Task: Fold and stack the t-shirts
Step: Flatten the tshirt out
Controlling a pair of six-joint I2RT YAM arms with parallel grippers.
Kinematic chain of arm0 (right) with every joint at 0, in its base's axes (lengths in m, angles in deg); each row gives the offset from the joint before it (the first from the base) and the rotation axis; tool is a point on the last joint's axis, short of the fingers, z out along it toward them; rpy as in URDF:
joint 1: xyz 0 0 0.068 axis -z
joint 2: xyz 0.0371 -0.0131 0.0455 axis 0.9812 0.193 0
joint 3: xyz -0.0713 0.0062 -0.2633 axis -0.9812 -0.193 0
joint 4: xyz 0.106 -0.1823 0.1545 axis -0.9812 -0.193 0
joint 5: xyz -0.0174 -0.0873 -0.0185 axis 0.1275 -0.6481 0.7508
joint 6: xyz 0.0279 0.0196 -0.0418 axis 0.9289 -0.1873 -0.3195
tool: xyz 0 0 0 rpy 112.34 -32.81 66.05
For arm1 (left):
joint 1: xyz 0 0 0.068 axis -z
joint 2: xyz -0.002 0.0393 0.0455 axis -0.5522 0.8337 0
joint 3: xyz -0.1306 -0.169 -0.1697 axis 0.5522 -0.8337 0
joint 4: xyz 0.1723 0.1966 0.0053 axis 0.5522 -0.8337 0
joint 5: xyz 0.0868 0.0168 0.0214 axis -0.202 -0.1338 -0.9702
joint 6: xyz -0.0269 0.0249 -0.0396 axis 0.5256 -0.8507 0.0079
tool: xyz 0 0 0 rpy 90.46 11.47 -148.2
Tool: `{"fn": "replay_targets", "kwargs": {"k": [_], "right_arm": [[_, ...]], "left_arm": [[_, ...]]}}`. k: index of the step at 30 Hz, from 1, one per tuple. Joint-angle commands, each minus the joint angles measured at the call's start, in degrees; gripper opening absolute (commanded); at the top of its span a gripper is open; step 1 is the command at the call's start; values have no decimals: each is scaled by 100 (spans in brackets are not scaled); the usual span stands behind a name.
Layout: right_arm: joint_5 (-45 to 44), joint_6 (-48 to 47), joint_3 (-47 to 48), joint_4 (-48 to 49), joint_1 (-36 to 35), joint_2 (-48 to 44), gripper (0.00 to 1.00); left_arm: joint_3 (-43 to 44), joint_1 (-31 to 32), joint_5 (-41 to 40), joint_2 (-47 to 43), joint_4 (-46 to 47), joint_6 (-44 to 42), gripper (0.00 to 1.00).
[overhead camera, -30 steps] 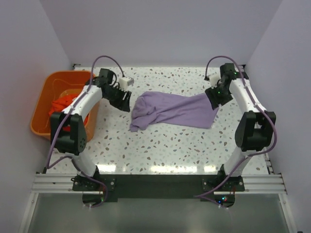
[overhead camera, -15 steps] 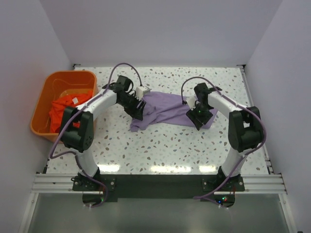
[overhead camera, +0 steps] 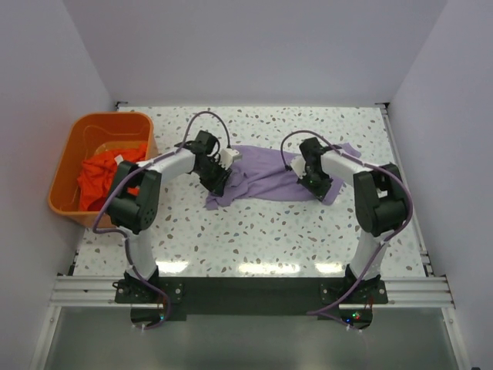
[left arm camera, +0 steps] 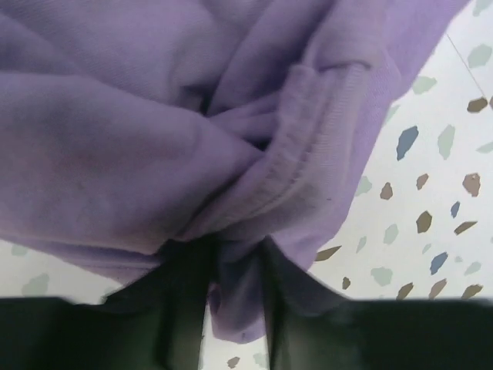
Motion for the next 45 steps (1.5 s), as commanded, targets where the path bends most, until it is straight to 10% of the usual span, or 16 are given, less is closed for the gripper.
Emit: {"fn": "replay_targets", "kwargs": {"k": [1,5,24,37,45], "right_arm": [[-213,-174,-210,88,12,-250,0],[-82,-271,139,-325,195,-1101,0],[-37,-378,4314,-837,1444,-1666,0],[-679,-139,4343,500,1462,-3011,0],[-776,-280,4034,1616,1453,-2225,0]], "left_arm": [[-15,-9,-306,-227,63,-52,26],[344,-351,309,-895,-377,62,0],[3061,-2337,2295,-1844,-292,1931,0],[2016,-2435,1400,-3910,1722,2664,0],[2208,-2435,855,-3096,2856,3287,0]]}}
